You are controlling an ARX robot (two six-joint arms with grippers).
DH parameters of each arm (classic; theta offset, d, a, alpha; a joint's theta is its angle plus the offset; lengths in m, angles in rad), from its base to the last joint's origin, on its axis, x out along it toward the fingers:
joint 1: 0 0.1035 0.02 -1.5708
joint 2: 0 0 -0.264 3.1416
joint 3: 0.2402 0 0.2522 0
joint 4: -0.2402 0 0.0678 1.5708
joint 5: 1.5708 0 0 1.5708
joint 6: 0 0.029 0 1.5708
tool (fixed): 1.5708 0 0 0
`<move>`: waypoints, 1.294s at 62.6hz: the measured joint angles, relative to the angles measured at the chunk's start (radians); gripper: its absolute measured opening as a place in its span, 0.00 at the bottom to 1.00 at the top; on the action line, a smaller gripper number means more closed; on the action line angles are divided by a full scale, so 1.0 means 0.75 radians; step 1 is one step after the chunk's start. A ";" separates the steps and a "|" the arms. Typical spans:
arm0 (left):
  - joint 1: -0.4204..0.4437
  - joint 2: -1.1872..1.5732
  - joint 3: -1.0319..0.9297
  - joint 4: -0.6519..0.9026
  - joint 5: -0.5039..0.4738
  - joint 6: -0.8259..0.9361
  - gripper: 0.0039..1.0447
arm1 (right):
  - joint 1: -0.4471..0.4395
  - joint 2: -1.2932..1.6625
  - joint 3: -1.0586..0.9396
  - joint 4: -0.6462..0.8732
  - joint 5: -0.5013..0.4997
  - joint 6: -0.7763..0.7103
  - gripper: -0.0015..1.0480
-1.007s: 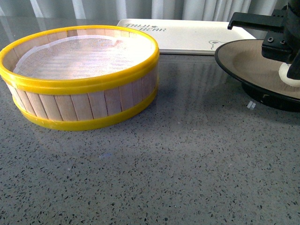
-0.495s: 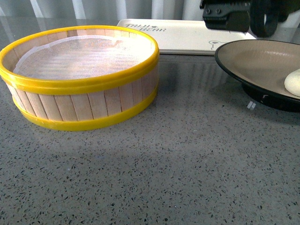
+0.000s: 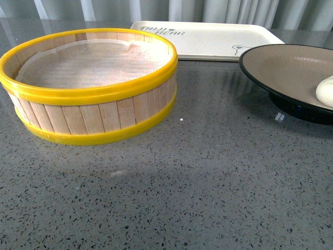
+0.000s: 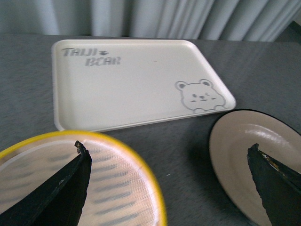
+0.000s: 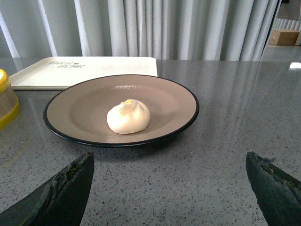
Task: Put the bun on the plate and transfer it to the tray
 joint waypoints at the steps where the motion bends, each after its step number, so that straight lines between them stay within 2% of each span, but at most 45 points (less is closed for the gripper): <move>1: 0.014 -0.023 -0.022 -0.004 -0.002 0.001 0.94 | 0.000 0.000 0.000 0.000 0.000 0.000 0.92; 13: 0.292 -0.416 -0.332 -0.119 0.062 0.023 0.94 | 0.000 0.000 0.000 0.000 0.000 0.000 0.92; 27: 0.599 -0.700 -0.531 -0.200 0.167 0.114 0.94 | 0.000 0.000 0.000 0.000 0.000 0.001 0.92; 33: 0.605 -0.824 -0.721 0.121 0.144 0.214 0.80 | 0.000 0.000 0.000 0.000 0.000 0.000 0.92; 37: 0.601 -0.917 -0.842 0.259 0.152 0.251 0.70 | 0.000 0.000 0.000 0.000 0.000 0.000 0.92; 51: 0.597 -1.108 -1.067 0.333 0.154 0.294 0.34 | 0.000 0.000 0.000 0.000 -0.001 0.000 0.92; 60: 0.597 -1.185 -1.186 0.352 0.153 0.302 0.04 | 0.000 0.000 0.000 0.000 0.000 0.000 0.92; 81: 0.597 -1.329 -1.317 0.355 0.154 0.305 0.04 | 0.000 0.000 0.000 0.000 0.000 0.000 0.92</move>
